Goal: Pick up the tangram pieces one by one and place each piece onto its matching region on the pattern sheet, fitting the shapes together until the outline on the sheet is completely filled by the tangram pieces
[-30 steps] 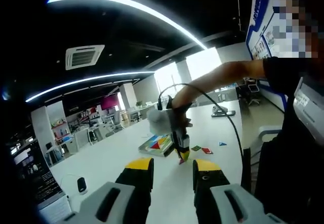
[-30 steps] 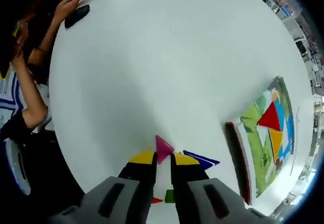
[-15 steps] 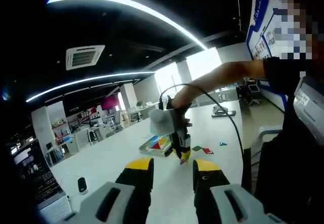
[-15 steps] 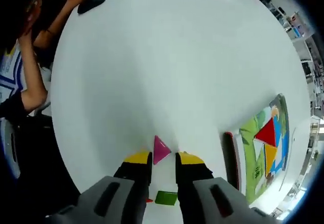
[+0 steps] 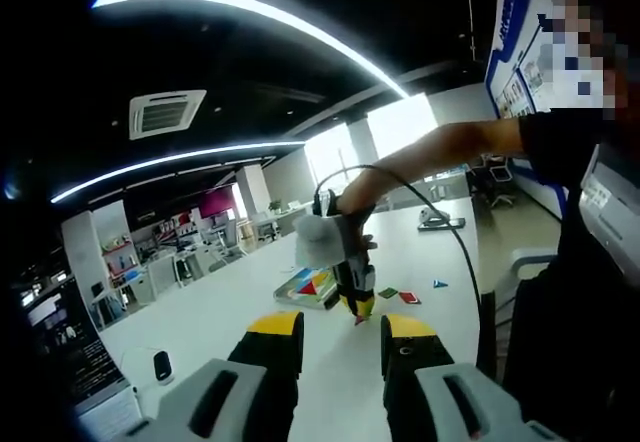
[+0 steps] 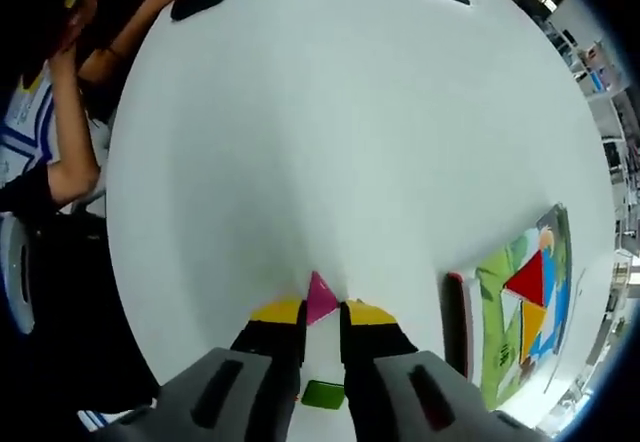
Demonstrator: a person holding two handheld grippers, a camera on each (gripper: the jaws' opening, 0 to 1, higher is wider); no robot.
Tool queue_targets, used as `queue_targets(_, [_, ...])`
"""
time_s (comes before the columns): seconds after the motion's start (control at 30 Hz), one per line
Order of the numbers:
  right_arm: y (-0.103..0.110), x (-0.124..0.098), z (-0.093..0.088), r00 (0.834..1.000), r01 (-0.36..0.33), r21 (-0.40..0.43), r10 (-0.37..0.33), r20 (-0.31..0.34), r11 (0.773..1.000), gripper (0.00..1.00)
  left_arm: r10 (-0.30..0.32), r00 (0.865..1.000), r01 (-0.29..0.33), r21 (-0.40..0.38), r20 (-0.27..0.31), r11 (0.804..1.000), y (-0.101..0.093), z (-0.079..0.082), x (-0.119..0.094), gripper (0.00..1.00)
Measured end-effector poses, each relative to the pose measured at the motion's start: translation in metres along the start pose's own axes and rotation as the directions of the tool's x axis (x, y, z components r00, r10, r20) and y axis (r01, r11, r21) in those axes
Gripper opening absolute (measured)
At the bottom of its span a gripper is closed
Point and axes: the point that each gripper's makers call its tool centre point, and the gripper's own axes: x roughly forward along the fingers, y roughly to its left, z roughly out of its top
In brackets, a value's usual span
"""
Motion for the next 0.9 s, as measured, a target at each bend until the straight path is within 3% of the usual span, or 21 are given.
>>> queue_targets(0.17, [0.002, 0.0, 0.0, 1.0, -0.001, -0.016, 0.0, -0.004, 1.0, 0.15, 0.002, 1.0, -0.002, 0.0, 0.001, 1.0, 0.002, 0.001, 0.0, 0.32])
queue_targets(0.47, [0.002, -0.019, 0.003, 1.0, 0.007, -0.179, -0.005, 0.014, 0.984, 0.15, -0.001, 1.0, 0.001, -0.005, 0.002, 1.0, 0.004, 0.001, 0.001, 0.32])
queue_targets(0.7, [-0.02, -0.043, 0.004, 0.998, 0.068, -0.308, -0.064, 0.023, 0.949, 0.15, -0.001, 1.0, 0.001, -0.023, 0.004, 1.0, 0.007, -0.001, 0.002, 0.32])
queue_targets(0.9, [-0.048, -0.058, 0.002, 0.994, 0.112, -0.355, -0.112, 0.022, 0.928, 0.15, -0.008, 1.0, 0.009, -0.037, 0.025, 0.999, 0.008, 0.003, 0.004, 0.33])
